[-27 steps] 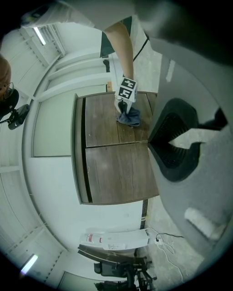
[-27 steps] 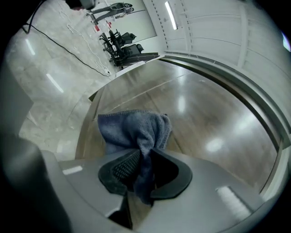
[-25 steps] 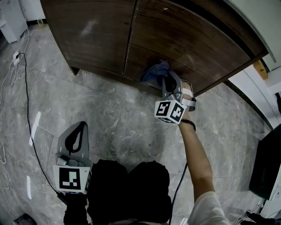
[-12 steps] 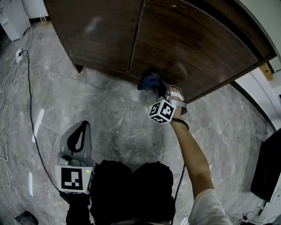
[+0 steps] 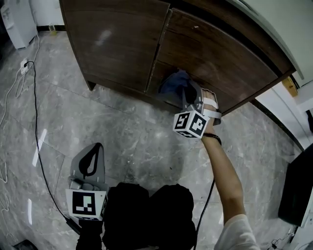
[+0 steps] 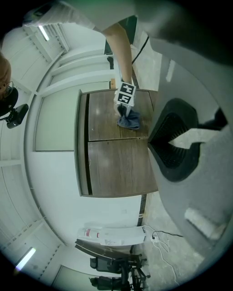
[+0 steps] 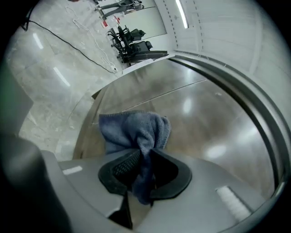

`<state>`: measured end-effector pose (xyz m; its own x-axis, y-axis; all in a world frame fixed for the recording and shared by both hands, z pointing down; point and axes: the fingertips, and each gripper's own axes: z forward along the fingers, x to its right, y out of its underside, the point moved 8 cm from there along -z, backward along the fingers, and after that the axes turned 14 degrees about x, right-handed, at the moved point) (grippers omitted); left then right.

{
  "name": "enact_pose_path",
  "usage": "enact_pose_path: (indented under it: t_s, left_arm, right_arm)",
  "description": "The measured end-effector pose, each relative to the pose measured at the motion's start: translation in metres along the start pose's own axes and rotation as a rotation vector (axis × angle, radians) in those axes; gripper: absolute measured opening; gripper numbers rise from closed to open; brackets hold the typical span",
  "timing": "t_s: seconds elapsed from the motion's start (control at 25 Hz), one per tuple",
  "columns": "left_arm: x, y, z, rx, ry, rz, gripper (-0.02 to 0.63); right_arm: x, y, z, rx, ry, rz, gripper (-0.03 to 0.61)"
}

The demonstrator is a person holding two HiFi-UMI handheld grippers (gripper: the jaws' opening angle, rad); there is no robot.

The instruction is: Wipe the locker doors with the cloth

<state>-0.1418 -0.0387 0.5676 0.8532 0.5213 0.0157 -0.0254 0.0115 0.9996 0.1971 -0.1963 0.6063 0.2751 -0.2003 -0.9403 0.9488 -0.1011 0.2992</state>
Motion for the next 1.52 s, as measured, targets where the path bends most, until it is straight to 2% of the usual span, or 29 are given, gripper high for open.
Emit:
enact_pose_path:
  t_s: [0.16,0.36,0.6,0.72,0.88,1.52]
  left_arm:
    - [0.001,-0.004,-0.002,0.014,0.007,-0.01,0.002]
    - [0.001,-0.004,-0.006,0.008,0.013,-0.026,0.002]
    - [-0.003,-0.007,-0.008,0.022,0.017,-0.021,0.003]
    - [-0.006,-0.005,-0.009,0.021,0.003,-0.022,0.003]
    - [-0.009,-0.002,-0.008,0.006,-0.01,-0.026,0.003]
    - [-0.026,0.014,-0.014,-0.031,-0.047,-0.029,0.002]
  right_arm:
    - [0.069,-0.026,-0.006,0.036,0.083,-0.081,0.074]
    - [0.13,-0.053,-0.009,0.069,0.16,-0.168,0.078]
    - [0.19,-0.083,-0.008,0.114,0.277,-0.175,0.08]
    - [0.203,-0.097,-0.003,0.131,0.315,-0.158,0.078]
    - [0.18,-0.101,0.011,0.134,0.294,-0.177,0.075]
    - [-0.001,-0.071,0.055,0.085,0.028,-0.162,0.075]
